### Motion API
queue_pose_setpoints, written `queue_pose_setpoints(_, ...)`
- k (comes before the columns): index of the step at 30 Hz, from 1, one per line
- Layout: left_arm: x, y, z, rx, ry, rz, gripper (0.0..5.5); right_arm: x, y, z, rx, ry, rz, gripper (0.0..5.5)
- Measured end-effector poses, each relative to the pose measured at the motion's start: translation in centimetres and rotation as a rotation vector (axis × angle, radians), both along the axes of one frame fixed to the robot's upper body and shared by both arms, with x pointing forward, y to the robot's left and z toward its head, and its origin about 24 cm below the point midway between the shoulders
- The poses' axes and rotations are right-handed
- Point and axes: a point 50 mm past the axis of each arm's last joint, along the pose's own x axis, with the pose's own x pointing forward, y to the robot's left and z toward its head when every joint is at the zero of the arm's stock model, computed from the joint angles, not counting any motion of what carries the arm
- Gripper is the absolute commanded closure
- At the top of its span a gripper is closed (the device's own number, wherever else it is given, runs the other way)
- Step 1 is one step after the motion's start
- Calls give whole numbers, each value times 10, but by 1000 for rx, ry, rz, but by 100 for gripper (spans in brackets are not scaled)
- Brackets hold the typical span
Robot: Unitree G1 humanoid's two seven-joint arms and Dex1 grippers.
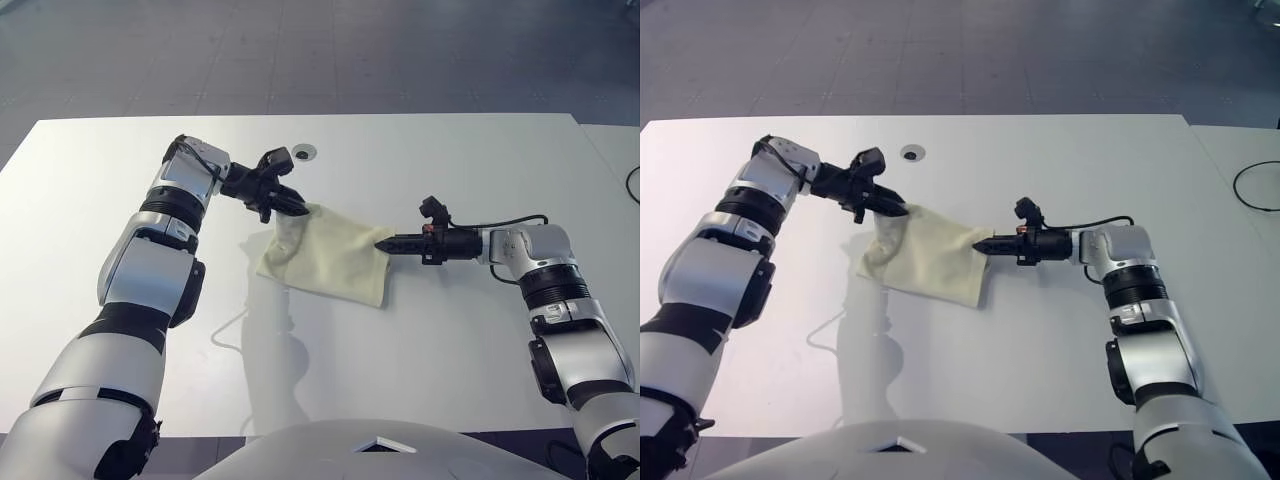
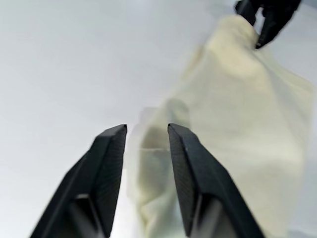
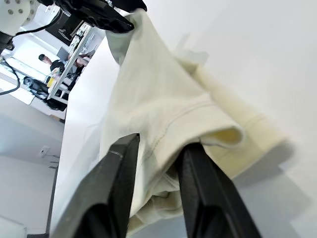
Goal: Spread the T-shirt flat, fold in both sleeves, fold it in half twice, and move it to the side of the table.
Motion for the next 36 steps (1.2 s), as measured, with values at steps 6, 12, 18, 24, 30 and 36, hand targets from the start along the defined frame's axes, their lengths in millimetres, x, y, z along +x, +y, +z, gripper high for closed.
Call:
queue_pose_setpoints(6,13,44,36,170,-327,174,252,1,-40,19,-147,-201,-187,265)
queue_pose_setpoints(12,6,29,42,31,-483,133,162,1,-11,30,-193,-369,-233,179)
queue_pose_setpoints(18,-17,12,12,-58,-537,308,67,-3,72,34,-122,-538,-79,88)
queue_pose_setpoints(24,-14,53,37,-31,-726,771,10,-16,107,20,-158,-677,45,12)
queue_pose_setpoints(30,-9,47,30,-34,-685,806,10,-24,112,3,-167,-664,104,12)
queue_pose_setpoints(36,3,51,47,-88,-697,881,10,-34,113,-28,-170,-550,163,31)
